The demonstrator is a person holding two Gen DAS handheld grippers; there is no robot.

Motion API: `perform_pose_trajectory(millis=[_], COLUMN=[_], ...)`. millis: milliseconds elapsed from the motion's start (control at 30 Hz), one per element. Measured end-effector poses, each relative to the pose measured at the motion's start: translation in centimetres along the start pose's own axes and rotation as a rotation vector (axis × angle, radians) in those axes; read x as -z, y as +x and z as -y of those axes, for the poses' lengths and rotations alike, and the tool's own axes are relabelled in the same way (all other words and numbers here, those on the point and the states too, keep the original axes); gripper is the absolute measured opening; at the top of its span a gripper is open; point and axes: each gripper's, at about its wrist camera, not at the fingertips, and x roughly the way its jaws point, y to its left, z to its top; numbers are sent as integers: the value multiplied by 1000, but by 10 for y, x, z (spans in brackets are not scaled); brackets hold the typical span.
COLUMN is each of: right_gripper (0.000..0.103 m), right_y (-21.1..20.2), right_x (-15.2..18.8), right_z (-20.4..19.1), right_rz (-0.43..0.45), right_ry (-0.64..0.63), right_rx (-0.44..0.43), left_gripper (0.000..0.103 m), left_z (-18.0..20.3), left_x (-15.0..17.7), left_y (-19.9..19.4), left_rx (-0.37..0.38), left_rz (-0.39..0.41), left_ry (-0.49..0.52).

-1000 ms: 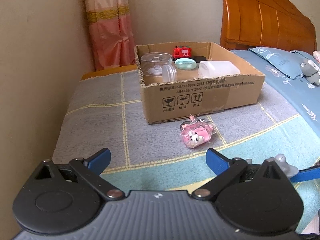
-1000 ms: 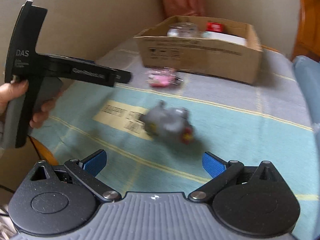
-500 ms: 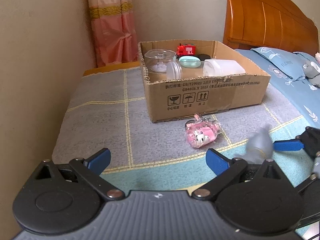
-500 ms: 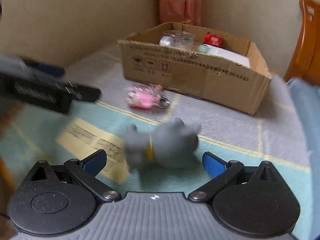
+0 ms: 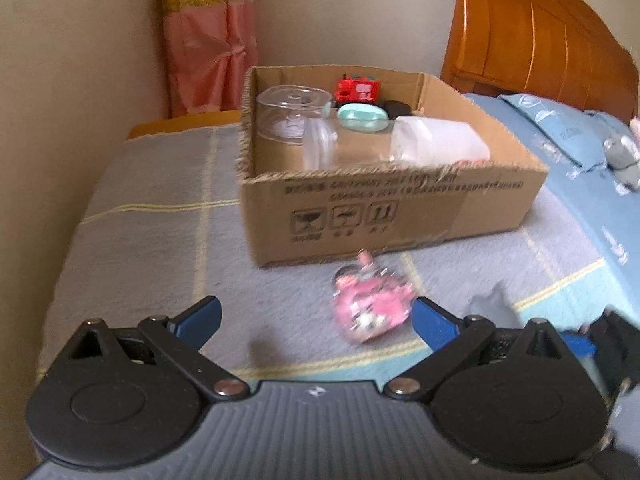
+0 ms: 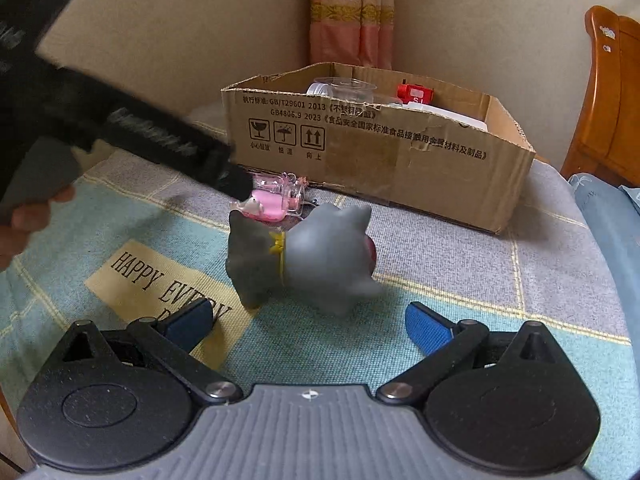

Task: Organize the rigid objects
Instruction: 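Close left tool on pink keychain bottle while right tool closes on grey cat figure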

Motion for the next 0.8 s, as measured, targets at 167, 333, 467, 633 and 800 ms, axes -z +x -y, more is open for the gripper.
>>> perform_pose_trajectory(millis=[167,333,467,633,800], right_gripper=[103,103,103,103,103], right_y=[1,2,3,3,3], right_x=[-1,-1,0,0,0], right_z=[0,1,2,2,2], right_rz=[3,3,5,6,6], right_ry=[-1,-4,-8,-8,-9], right_rx=[-1,-5,-10,-10,-10], left_gripper=[101,101,101,101,101], left_z=[13,15,2,-18,-27], left_x=[-12,-9,4,16,20], left_y=[19,39,32,20,20], left_rx=[29,-22,-63,-119,-114], left_rz=[-13,-73,-70,-46,-24], left_ry=[-24,-34,-31,-11,-21])
